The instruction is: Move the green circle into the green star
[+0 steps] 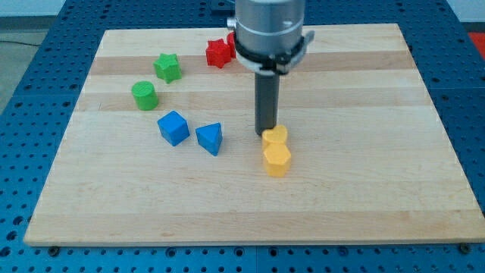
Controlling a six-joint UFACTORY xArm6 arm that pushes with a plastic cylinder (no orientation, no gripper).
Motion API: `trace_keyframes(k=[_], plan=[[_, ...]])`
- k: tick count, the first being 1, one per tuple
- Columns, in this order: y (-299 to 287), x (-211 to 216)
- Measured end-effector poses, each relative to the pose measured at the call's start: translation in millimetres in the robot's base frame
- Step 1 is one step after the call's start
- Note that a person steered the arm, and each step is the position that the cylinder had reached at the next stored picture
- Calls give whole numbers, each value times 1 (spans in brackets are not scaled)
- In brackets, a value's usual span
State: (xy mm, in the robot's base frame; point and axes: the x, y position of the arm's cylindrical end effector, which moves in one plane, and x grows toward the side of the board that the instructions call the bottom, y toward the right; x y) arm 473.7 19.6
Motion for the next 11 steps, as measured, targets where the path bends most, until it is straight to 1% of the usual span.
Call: trace_keyframes(k=[1, 2, 3, 4, 5, 6, 7, 8, 9, 10, 11], plan=[[-3, 35], [-67, 35], [-86, 10], [-56, 14], [-49, -17], [-83, -30], [-160, -23], [-145, -63], [-138, -88], [-202, -92], [-264, -79]])
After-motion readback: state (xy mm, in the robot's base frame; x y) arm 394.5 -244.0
